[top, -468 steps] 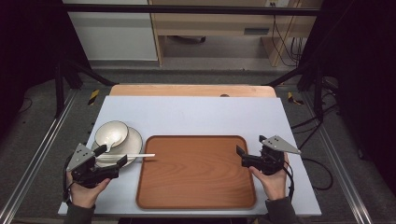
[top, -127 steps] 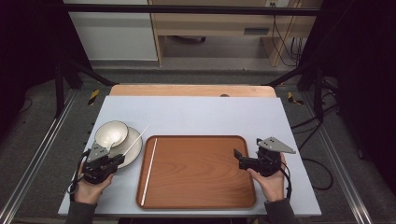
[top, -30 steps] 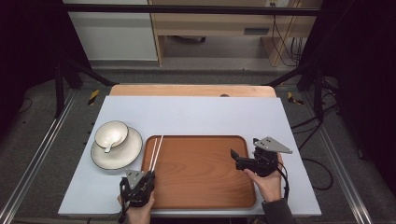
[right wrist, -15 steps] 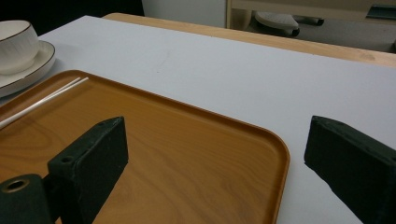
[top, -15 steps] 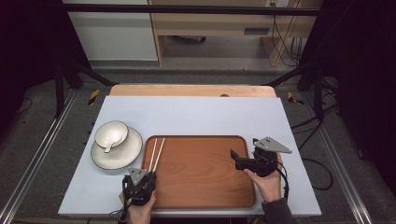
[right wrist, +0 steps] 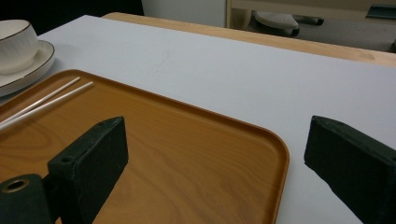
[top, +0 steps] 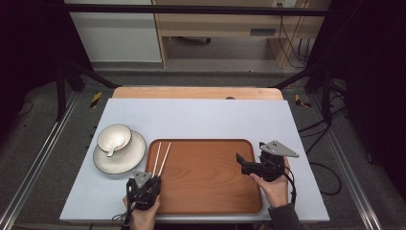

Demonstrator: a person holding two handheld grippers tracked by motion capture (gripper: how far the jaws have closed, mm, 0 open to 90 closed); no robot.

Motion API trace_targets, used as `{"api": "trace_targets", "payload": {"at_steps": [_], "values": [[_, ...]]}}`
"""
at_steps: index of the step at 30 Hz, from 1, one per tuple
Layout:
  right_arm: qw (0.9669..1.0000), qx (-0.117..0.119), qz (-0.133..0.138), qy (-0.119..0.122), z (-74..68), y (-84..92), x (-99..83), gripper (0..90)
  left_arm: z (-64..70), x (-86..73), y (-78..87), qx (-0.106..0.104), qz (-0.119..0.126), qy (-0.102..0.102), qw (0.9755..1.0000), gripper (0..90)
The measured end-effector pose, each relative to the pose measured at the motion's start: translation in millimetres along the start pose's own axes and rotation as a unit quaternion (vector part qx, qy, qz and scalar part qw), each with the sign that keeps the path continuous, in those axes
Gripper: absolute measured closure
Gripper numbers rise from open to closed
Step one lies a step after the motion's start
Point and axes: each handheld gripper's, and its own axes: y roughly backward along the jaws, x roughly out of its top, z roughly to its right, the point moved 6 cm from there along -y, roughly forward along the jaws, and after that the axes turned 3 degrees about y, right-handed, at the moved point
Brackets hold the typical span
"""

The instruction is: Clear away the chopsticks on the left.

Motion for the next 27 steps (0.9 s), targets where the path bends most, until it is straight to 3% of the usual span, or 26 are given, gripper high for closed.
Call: {"api": "trace_targets", "payload": {"at_steps": [9, 15, 21, 27], "values": [[1.0, 0.0, 0.002, -0.001, 0.4, 0.0, 0.0, 6.4, -0.5, 1.0, -0.3, -0.006, -0.001, 0.0, 1.0, 81.4], [1.0, -0.003, 0.004, -0.003, 2.6, 1.3, -0.1, 6.4, -0.5, 4.0, 3.4, -0.023, 0.015, -0.005, 0.9996, 77.2], [0.9999, -0.006, 0.006, -0.007, 5.5, 3.3, -0.3, 6.4, 1.0, 14.9, 9.6, -0.088, 0.038, -0.024, 0.9951, 64.8], [0.9999, -0.008, 0.006, -0.006, 6.2, 3.3, -0.6, 6.3, 0.9, 28.4, 16.4, -0.104, 0.056, -0.06, 0.9912, 57.4]]}}
